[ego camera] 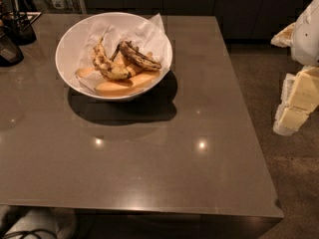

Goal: Pick banana from white bowl

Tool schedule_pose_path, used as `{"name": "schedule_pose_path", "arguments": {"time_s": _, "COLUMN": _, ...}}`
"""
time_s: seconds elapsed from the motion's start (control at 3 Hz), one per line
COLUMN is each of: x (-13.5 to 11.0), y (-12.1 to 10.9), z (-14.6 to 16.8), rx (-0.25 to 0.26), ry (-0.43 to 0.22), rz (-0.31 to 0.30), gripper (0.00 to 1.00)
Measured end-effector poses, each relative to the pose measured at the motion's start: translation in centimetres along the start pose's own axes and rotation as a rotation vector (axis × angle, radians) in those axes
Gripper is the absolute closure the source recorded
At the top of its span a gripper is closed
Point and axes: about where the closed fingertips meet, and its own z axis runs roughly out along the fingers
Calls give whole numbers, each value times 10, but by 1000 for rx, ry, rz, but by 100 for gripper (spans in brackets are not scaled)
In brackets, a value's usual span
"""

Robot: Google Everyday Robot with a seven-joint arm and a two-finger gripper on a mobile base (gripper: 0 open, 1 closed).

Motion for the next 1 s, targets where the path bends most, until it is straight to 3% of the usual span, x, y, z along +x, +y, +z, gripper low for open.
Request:
{"name": "schedule_pose_path", "arguments": {"time_s": 0.33, "x": -7, "y": -2, "z": -2, "rx": 11, "ry": -2, "rz": -11, "gripper": 0}}
{"name": "schedule_pose_path", "arguments": {"time_s": 0.67, "x": -22, "y": -2, "z": -1, "rx": 17, "ry": 22, "rz": -61, "gripper": 0}}
{"name": "schedule_pose_path", "arguments": {"time_s": 1.0, "x": -23, "y": -3, "z": -1, "rx": 21, "ry": 22, "rz": -63, "gripper": 0}}
